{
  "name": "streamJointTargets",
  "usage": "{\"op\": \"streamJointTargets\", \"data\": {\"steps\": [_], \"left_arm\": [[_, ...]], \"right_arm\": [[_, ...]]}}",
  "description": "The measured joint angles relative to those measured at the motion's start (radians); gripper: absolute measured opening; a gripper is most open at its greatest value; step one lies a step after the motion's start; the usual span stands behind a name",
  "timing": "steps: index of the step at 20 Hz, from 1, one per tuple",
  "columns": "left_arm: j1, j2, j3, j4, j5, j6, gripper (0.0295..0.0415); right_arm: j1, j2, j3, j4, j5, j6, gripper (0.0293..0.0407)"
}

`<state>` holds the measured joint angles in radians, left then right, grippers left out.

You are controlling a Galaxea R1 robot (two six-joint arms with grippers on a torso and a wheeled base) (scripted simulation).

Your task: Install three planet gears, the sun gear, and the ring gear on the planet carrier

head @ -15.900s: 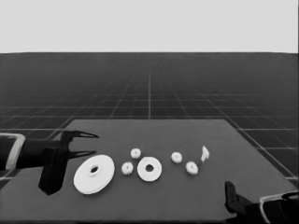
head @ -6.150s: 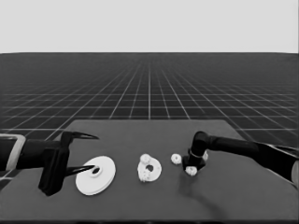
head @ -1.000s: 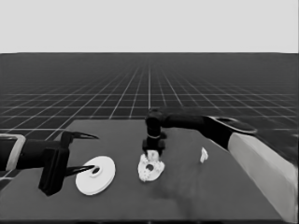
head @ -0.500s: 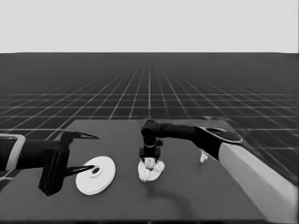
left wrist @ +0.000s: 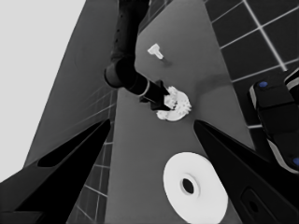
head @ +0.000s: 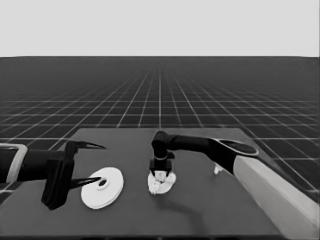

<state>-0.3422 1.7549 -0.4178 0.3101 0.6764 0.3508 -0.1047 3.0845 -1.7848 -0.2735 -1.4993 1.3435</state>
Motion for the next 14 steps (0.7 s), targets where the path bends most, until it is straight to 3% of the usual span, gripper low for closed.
{"op": "streamJointTargets", "data": {"steps": [14], "left_arm": [[0.000, 0.000, 0.000, 0.000, 0.000, 0.000, 0.0385]], "right_arm": [[0.000, 0.000, 0.000, 0.000, 0.000, 0.145, 0.0312]]}}
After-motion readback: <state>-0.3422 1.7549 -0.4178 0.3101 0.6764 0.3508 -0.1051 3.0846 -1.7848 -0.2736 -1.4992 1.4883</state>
